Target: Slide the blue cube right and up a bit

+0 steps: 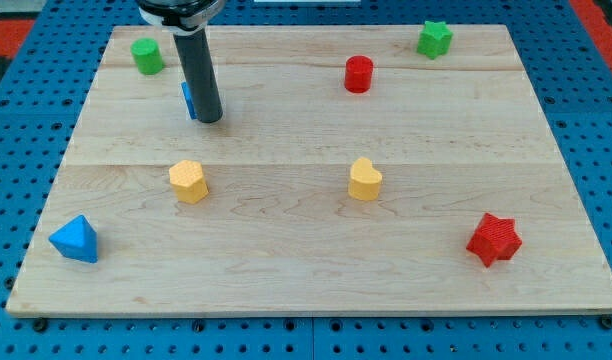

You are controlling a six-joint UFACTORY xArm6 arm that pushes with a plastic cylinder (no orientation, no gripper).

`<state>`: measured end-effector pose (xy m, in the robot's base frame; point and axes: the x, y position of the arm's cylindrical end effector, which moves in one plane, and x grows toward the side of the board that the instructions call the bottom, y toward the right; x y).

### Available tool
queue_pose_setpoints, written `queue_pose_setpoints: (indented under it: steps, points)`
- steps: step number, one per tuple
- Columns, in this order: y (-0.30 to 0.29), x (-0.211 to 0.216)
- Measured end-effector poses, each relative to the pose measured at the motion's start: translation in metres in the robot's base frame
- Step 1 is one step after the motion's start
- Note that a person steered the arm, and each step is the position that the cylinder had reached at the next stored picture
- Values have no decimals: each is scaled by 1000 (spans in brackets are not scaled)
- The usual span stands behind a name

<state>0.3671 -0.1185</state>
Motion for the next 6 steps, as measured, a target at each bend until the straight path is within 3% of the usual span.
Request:
queue_pose_setpoints:
  steps: [6]
  points:
    - [18, -49]
